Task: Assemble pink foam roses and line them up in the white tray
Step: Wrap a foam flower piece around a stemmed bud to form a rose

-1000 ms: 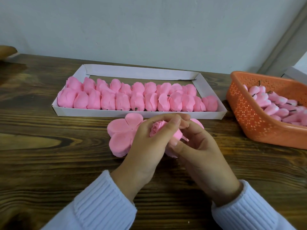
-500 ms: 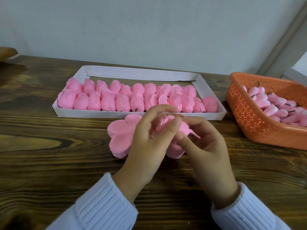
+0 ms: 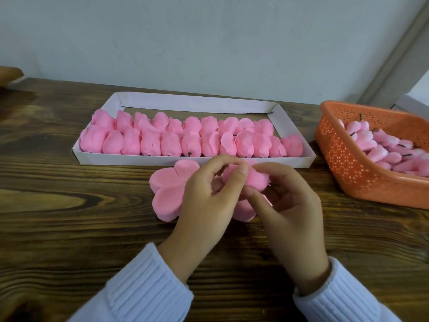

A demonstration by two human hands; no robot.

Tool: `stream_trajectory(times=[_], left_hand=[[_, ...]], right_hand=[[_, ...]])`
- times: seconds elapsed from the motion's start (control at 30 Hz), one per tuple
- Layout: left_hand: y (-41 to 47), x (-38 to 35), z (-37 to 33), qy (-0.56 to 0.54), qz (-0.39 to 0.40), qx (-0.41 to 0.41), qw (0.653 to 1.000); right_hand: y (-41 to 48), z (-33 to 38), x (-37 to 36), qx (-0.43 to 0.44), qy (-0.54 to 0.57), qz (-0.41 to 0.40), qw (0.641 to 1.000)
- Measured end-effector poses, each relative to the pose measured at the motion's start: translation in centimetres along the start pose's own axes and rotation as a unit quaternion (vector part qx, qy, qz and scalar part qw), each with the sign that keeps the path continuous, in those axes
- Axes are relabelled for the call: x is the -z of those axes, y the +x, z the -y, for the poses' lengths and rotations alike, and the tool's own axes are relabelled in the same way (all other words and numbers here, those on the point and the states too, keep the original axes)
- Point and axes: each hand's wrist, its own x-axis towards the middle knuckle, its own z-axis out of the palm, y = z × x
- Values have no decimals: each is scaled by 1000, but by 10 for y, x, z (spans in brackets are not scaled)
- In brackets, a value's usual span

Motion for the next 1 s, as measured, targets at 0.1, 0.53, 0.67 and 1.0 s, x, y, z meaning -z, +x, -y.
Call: stream_trajectory(times=[0.1, 0.53, 0.67, 1.0], left_hand=[[2, 1, 2, -21, 7, 39, 999], [4, 7, 4, 44, -12, 16, 999], [4, 6, 5, 38, -16, 39, 998], [4, 7, 5, -106, -2, 125, 986]], right_hand=[[0, -1, 0, -1, 16, 10, 1000], [3, 3, -2, -77, 85, 11, 993], [4, 1, 1, -82, 24, 47, 995], [8, 11, 12, -29, -98, 82, 991]])
